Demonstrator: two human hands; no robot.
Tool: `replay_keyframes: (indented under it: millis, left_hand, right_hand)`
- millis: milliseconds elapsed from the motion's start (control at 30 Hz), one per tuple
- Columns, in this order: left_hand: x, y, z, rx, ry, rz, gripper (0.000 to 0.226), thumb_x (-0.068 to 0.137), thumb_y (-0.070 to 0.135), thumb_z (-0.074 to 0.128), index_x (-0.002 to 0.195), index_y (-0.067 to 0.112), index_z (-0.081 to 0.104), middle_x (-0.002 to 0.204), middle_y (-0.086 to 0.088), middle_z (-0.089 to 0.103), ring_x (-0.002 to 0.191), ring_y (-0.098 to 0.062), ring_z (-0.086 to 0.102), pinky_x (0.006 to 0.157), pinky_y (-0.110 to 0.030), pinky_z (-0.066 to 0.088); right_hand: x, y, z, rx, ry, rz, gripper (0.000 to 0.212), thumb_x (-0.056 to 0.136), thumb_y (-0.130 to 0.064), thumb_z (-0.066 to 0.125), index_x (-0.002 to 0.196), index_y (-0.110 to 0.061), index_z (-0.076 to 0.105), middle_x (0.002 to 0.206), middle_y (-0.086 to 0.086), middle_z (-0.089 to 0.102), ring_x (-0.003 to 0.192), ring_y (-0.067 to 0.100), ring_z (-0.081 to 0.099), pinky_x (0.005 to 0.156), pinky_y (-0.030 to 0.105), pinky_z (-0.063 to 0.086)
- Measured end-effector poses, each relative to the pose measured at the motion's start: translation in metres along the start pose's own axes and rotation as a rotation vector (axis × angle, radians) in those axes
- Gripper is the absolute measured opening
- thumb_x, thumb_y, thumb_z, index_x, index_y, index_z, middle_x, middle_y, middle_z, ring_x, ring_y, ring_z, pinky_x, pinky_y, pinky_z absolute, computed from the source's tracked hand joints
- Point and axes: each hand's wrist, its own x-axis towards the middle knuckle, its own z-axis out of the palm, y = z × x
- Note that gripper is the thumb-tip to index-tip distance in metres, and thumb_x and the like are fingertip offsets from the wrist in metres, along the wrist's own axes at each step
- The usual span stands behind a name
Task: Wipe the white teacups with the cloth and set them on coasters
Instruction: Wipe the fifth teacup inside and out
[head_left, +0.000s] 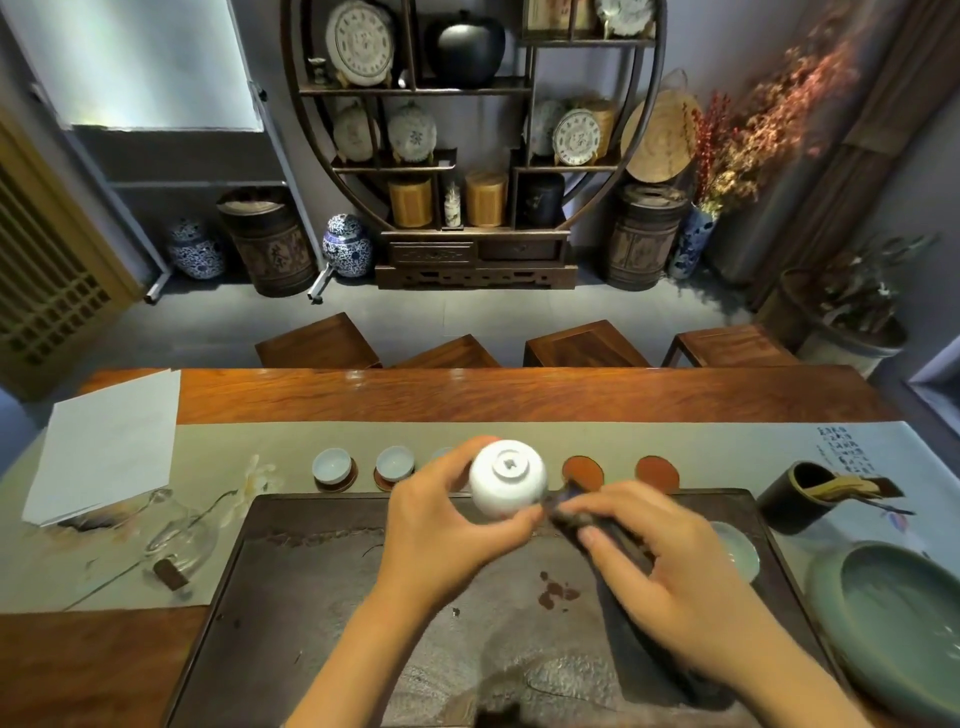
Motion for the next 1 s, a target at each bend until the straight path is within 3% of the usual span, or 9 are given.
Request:
replay_keyframes:
  millis: [133, 267, 367, 567, 700, 900, 1000]
  left_hand:
    - [0.007, -0.001, -0.004, -0.027, -0.068, 0.004, 0.047, 0.058, 0.044, 0.080, 0.102, 0.044, 0.064, 0.101, 0.027, 0.070, 0.097, 0.003, 0.066, 0.085, -0.012, 0.049]
    - [0.004, 0.006, -0.006, -0.064, -0.278, 0.082, 0.050, 0.059, 0.036, 0.082, 0.105, 0.048, 0.064, 0.104, 0.025, 0.069, 0.100, 0.004, 0.065, 0.085, -0.011, 0.047]
    - [0.001, 0.009, 0.002, -0.070, -0.376, 0.118, 0.056, 0.060, 0.030, 0.084, 0.106, 0.053, 0.062, 0.106, 0.025, 0.069, 0.102, 0.004, 0.065, 0.084, -0.012, 0.048]
    - [0.005, 0.006, -0.001, -0.130, -0.047, 0.010, 0.045, 0.057, 0.042, 0.082, 0.099, 0.046, 0.066, 0.098, 0.029, 0.071, 0.093, 0.006, 0.067, 0.078, -0.008, 0.047]
    - [0.018, -0.001, -0.018, -0.073, 0.063, -0.052, 0.046, 0.062, 0.029, 0.090, 0.101, 0.039, 0.067, 0.100, 0.030, 0.069, 0.093, 0.010, 0.064, 0.077, -0.002, 0.045]
    - [0.009, 0.006, -0.014, -0.131, -0.277, 0.012, 0.054, 0.060, 0.037, 0.086, 0.110, 0.031, 0.067, 0.107, 0.017, 0.071, 0.103, -0.003, 0.066, 0.087, -0.016, 0.049]
    - [0.005, 0.011, -0.009, -0.171, -0.343, 0.059, 0.055, 0.062, 0.032, 0.086, 0.113, 0.031, 0.066, 0.110, 0.017, 0.070, 0.106, -0.002, 0.065, 0.087, -0.013, 0.047]
  right_hand:
    - [-0.006, 0.001, 0.010, 0.050, 0.077, 0.061, 0.022, 0.084, -0.005, 0.064, 0.100, -0.019, 0.069, 0.097, -0.012, 0.065, 0.096, -0.001, 0.059, 0.082, 0.015, 0.045]
    - [0.015, 0.003, -0.006, -0.005, 0.226, 0.056, 0.021, 0.085, -0.016, 0.057, 0.103, -0.020, 0.067, 0.099, -0.012, 0.065, 0.097, -0.002, 0.058, 0.082, 0.008, 0.041]
    - [0.027, 0.003, -0.011, -0.054, 0.167, 0.006, 0.022, 0.087, -0.016, 0.055, 0.106, -0.019, 0.065, 0.098, -0.009, 0.062, 0.095, -0.002, 0.056, 0.079, 0.008, 0.040]
    - [0.015, 0.002, 0.002, -0.044, 0.138, 0.028, 0.023, 0.085, -0.016, 0.057, 0.105, -0.016, 0.067, 0.099, -0.006, 0.065, 0.094, -0.003, 0.055, 0.081, 0.005, 0.039]
    - [-0.010, -0.001, 0.019, 0.005, 0.035, 0.022, 0.022, 0.085, -0.009, 0.062, 0.104, -0.017, 0.069, 0.099, -0.009, 0.065, 0.096, -0.004, 0.056, 0.082, 0.008, 0.041]
    - [0.010, 0.000, 0.001, -0.004, 0.202, 0.055, 0.022, 0.085, -0.016, 0.057, 0.105, -0.018, 0.066, 0.100, -0.009, 0.064, 0.097, -0.003, 0.056, 0.084, 0.008, 0.040]
    - [0.018, -0.003, -0.003, -0.006, 0.183, 0.015, 0.022, 0.087, -0.017, 0.056, 0.107, -0.018, 0.066, 0.103, -0.009, 0.064, 0.100, -0.003, 0.056, 0.085, 0.008, 0.040]
